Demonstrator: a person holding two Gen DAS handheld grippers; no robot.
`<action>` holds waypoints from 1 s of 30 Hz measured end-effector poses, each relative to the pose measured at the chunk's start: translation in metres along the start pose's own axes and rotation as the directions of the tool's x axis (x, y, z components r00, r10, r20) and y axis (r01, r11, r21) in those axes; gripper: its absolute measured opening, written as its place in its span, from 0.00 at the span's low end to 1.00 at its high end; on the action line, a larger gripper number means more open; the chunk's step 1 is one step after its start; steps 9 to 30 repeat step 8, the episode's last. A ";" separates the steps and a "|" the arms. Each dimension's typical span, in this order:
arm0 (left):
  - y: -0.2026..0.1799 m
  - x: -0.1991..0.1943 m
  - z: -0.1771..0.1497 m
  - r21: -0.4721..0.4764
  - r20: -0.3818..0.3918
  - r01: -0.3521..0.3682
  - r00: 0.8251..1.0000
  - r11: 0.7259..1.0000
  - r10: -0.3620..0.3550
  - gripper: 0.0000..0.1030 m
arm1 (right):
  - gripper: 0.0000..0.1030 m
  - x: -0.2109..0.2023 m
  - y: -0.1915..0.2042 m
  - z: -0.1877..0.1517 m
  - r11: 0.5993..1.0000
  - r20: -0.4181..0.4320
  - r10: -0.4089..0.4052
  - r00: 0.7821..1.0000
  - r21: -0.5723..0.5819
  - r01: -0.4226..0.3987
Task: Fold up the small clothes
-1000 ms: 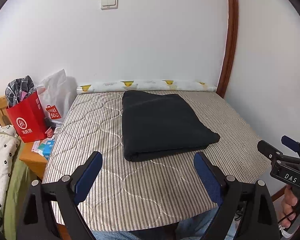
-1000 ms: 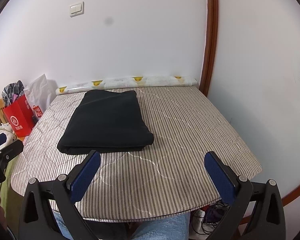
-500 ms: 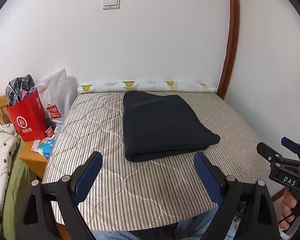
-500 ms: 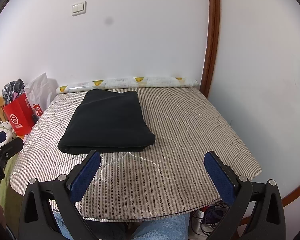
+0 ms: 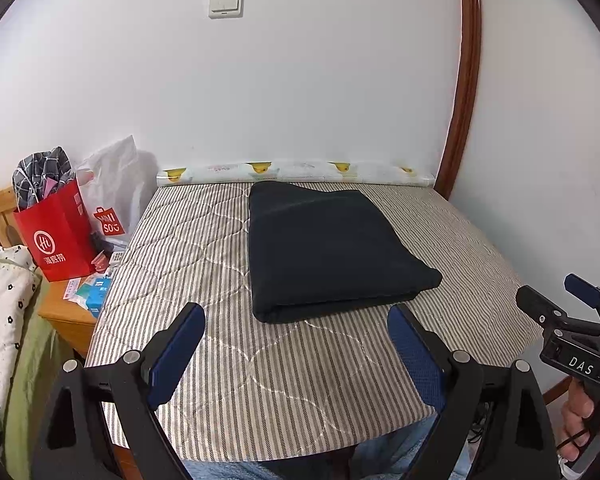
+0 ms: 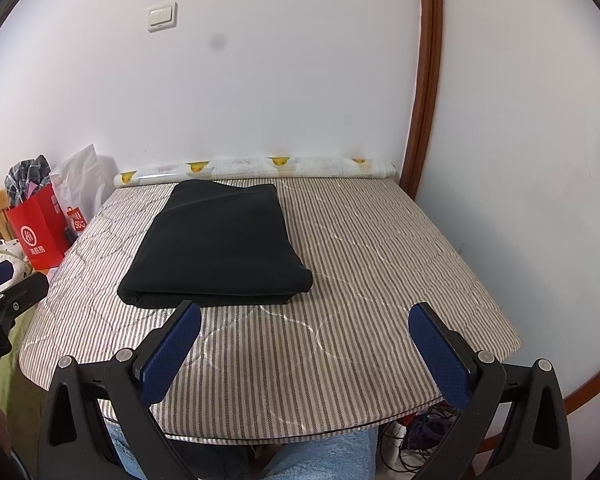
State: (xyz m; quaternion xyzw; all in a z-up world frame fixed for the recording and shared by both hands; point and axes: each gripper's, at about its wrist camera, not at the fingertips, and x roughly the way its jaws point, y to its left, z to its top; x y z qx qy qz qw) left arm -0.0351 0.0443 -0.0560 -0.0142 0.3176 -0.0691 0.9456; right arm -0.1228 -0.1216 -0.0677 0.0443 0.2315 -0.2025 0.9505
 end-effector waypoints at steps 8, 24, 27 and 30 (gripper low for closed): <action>-0.002 0.003 0.000 -0.003 -0.004 0.000 1.000 1.000 0.000 0.90 | 0.99 -0.002 0.001 -0.001 1.000 0.008 0.004 1.000 -0.010 -0.004; -0.002 0.003 0.000 -0.003 -0.004 0.000 1.000 1.000 0.000 0.90 | 0.99 -0.002 0.001 -0.001 1.000 0.008 0.004 1.000 -0.010 -0.004; -0.002 0.003 0.000 -0.003 -0.004 0.000 1.000 1.000 0.000 0.90 | 0.99 -0.002 0.001 -0.001 1.000 0.008 0.004 1.000 -0.010 -0.004; -0.002 0.003 0.000 -0.003 -0.004 0.000 1.000 1.000 0.000 0.90 | 0.99 -0.002 0.001 -0.001 1.000 0.008 0.004 1.000 -0.010 -0.004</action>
